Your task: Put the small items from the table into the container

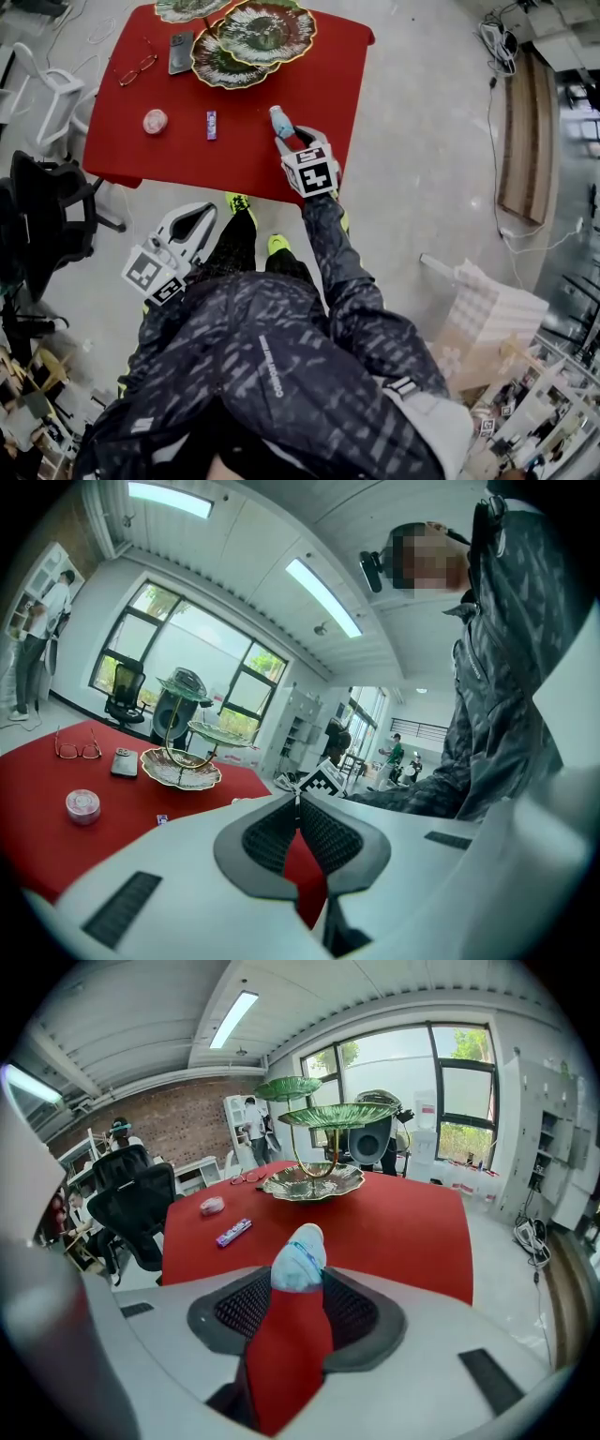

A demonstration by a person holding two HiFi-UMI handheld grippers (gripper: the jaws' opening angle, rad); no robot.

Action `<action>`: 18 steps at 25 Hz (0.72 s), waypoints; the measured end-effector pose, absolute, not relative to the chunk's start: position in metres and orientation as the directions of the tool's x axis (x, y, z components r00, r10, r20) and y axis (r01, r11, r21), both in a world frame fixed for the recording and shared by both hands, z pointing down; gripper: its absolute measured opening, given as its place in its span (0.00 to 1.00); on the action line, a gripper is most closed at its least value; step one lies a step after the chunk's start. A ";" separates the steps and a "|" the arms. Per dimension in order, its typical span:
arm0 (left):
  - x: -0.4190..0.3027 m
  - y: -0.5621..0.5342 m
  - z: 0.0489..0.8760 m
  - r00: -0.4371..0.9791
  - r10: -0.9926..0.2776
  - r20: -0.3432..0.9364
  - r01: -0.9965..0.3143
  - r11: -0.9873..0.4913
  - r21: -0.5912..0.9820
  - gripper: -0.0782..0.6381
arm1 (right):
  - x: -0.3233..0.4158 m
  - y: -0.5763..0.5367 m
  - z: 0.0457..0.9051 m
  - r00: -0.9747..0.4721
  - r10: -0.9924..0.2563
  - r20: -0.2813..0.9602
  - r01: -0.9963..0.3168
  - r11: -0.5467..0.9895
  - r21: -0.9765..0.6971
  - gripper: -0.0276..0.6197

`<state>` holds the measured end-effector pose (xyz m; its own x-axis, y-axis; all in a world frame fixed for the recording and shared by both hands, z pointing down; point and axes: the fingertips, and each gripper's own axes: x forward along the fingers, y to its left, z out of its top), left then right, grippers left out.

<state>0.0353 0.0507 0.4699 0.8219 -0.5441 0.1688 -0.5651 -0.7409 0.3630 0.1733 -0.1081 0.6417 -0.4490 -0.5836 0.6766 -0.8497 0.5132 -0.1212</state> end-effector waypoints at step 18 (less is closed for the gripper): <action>0.039 0.048 0.449 0.806 -0.580 0.115 -0.584 -0.749 0.314 0.13 | 0.162 -0.106 0.524 -0.510 -0.687 0.518 -0.819 0.571 -0.048 0.32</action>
<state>0.0393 0.0475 0.4487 0.8062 -0.5802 0.1155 -0.5838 -0.7487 0.3142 0.1615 -0.1058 0.5238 -0.5096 -0.6873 0.5176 -0.8193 0.5713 -0.0481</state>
